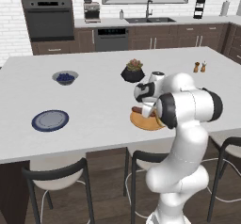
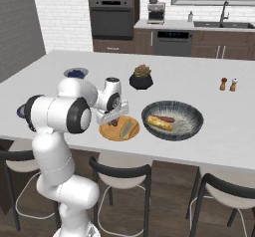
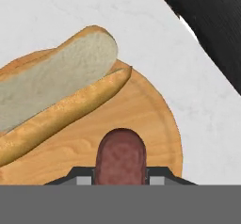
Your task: Place one bun and one sausage from the bowl on each plate.
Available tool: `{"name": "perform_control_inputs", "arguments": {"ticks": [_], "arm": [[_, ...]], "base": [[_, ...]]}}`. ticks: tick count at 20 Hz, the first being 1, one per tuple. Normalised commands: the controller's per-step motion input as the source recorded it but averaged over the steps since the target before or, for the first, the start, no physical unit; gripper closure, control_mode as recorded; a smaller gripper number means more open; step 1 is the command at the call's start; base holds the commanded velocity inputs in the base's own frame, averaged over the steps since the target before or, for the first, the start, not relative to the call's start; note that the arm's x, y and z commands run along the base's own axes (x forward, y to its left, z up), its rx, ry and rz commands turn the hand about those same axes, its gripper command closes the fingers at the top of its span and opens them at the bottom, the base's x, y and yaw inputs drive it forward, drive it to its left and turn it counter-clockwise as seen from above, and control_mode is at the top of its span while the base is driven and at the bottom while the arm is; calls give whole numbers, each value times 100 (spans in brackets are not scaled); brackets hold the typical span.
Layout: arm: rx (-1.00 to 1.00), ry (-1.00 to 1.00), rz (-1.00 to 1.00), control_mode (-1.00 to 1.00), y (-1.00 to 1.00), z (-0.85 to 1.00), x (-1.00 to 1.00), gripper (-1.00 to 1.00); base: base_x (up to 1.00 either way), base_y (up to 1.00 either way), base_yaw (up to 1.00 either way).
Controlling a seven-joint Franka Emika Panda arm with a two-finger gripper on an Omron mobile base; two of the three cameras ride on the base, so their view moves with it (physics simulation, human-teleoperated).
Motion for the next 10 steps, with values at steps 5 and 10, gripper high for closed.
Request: {"name": "perform_control_inputs", "arguments": {"ticks": [5, 10], "arm": [[0, 0, 0, -100, 0, -41, 17, 100], [0, 0, 0, -100, 0, -23, 13, 100]], "base": [[0, 0, 0], [0, 0, 0]]}}
